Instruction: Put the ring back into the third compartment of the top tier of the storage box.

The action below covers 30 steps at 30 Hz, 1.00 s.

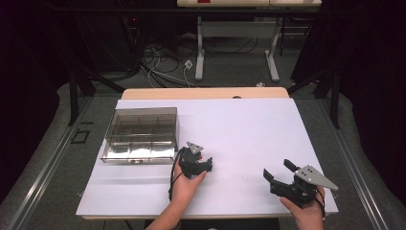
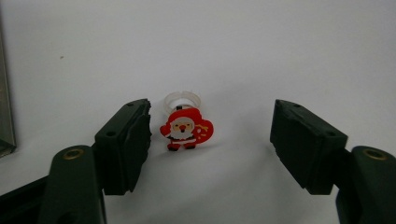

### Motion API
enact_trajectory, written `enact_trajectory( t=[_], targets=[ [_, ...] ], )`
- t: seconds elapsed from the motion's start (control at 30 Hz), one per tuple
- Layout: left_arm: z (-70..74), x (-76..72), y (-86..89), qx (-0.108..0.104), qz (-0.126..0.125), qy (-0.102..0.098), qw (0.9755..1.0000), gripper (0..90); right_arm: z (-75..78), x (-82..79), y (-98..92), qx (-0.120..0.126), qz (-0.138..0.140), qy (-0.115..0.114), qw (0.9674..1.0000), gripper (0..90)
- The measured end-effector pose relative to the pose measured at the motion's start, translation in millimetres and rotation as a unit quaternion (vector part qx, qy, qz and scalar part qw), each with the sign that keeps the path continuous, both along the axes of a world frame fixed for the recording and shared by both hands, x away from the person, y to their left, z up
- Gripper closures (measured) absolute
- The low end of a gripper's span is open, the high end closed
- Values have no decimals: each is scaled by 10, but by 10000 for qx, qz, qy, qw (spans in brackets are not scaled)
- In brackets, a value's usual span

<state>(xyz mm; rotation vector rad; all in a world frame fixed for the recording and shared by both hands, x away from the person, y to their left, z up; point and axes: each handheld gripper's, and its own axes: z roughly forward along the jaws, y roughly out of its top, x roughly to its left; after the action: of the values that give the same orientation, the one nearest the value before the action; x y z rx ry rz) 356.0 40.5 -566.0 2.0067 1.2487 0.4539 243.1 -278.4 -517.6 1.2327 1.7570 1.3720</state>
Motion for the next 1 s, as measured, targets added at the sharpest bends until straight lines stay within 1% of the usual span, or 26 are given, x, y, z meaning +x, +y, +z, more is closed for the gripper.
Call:
enact_trajectory(
  t=[0.03, 0.1, 0.13, 0.2, 0.23, 0.27, 0.3, 0.33, 0.43, 0.47, 0.5, 0.6, 0.67, 0.7, 0.8, 0.87, 1.0],
  targets=[
    [4, 4, 3, 37, -15, 35, 10000, 315, -2, 2, 1, 1, 0, 9, 10000, 156],
    [0, 6, -14, 101, 56, -16, 9999, 332, -4, 4, -2, 7, -6, 9, 10000, 156],
    [2, 6, -17, 151, 41, -12, 9999, 340, -4, 3, -5, 2, -17, 16, 10000, 156],
    [2, 5, -23, 174, 56, -9, 9998, 349, -3, 4, -6, 14, -9, 13, 10000, 156],
    [-2, 9, -29, 186, 78, -62, 9998, 377, -1, 6, -9, 20, -31, 10, 10000, 156],
    [-3, 10, -30, 187, 96, -70, 9998, 377, -1, 6, -9, 20, -31, 10, 10000, 156],
    [-2, 12, -29, 210, 103, -83, 9997, 405, -3, 8, -11, 29, -17, 11, 10000, 156],
    [-2, 14, -30, 217, 110, -89, 9997, 405, -3, 8, -11, 29, -17, 11, 10000, 156],
    [1, 13, -37, 231, 108, -76, 9996, 443, -4, 9, -12, 33, -12, 17, 10000, 156],
    [2, 9, -43, 287, 64, -127, 9995, 457, -4, 9, -11, 34, -11, 21, 10000, 156],
    [3, 7, -46, 294, 49, -138, 9995, 469, -4, 9, -11, 28, -14, 31, 10000, 156],
    [3, 6, -50, 294, 48, -156, 9994, 495, -4, 9, -11, 28, -17, 25, 10000, 156],
    [6, 10, -47, 255, 87, -97, 9996, 502, -5, 10, -11, 25, -13, 24, 10000, 156],
    [7, 12, -46, 238, 108, -77, 9996, 526, -4, 9, -12, 26, -11, 31, 10000, 156],
    [2, 24, -40, 212, 129, -130, 9996, 554, -3, 7, -10, 44, -9, 26, 10000, 156],
    [7, 25, -40, 224, 141, -93, 9996, 563, -5, 9, -12, 39, -14, 24, 10000, 156],
    [6, 26, -50, 214, 162, -100, 9996, 585, -5, 9, -11, 36, -4, 28, 10000, 156]
  ],
)
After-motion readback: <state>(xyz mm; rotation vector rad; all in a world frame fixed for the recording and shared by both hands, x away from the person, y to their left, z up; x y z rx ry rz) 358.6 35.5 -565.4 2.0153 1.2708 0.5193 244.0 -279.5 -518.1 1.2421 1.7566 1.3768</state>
